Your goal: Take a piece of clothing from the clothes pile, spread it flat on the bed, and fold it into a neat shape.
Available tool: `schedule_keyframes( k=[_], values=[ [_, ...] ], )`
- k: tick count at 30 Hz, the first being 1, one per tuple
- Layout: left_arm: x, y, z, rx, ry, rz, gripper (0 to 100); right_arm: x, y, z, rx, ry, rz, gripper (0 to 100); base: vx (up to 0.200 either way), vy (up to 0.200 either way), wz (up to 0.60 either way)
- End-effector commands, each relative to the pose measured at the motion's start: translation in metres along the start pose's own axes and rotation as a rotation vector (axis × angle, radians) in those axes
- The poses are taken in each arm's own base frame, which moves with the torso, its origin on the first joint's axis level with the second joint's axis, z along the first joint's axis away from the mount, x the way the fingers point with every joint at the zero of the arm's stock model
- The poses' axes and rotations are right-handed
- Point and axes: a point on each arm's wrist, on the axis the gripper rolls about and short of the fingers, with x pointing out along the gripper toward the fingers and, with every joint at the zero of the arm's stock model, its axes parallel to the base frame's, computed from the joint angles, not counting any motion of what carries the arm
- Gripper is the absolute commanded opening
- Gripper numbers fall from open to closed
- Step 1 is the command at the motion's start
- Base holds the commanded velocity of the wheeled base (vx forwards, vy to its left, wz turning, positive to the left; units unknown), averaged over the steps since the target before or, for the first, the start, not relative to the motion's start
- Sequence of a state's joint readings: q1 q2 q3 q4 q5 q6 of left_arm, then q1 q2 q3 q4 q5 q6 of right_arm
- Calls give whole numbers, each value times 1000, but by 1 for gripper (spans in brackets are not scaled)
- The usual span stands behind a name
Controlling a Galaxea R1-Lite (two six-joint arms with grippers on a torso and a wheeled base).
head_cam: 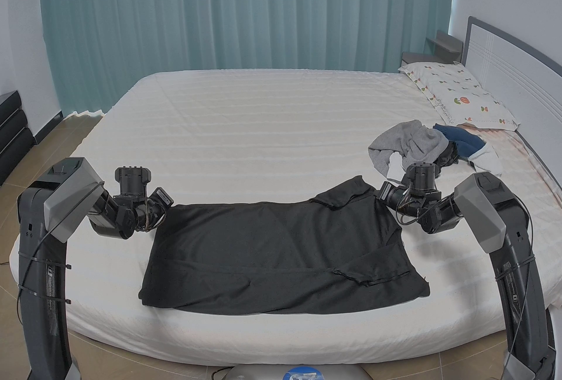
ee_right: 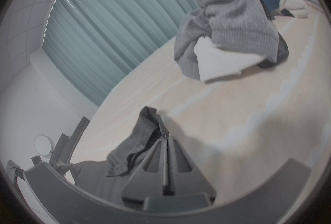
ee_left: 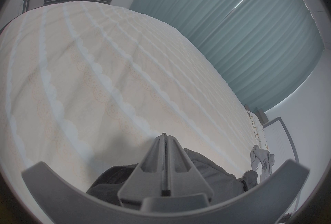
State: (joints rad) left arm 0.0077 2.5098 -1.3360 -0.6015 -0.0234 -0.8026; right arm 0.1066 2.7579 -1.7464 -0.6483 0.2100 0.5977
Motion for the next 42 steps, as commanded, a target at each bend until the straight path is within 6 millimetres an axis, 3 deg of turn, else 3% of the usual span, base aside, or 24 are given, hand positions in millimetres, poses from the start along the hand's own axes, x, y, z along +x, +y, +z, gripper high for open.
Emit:
schedule_keyframes(
  k=[1,5,11,14,19,35,39,42],
  values=[
    [-8,-7,12,-4,-30,-19,0,-16,9,18,1,-34,10,0,0,0,0],
    [-12,-8,17,-4,-40,-22,0,-30,9,16,-13,-39,23,0,0,0,0],
    [-19,-15,24,-5,-60,-38,0,-34,8,24,-11,-67,19,0,0,0,0],
    [-31,-19,36,-11,-85,-49,0,-35,10,23,-18,-89,29,0,0,0,0],
    [-43,-15,37,-7,-86,-33,0,-38,12,27,-13,-116,43,0,0,0,0],
    [-43,-12,36,56,-78,-23,0,-49,5,24,-7,-86,16,0,0,0,0],
    [-45,-7,41,52,-87,-10,0,-61,8,22,-17,-43,34,0,0,0,0],
    [-46,-4,43,48,-91,-6,0,-58,9,26,-24,-66,51,0,0,0,0]
  ],
)
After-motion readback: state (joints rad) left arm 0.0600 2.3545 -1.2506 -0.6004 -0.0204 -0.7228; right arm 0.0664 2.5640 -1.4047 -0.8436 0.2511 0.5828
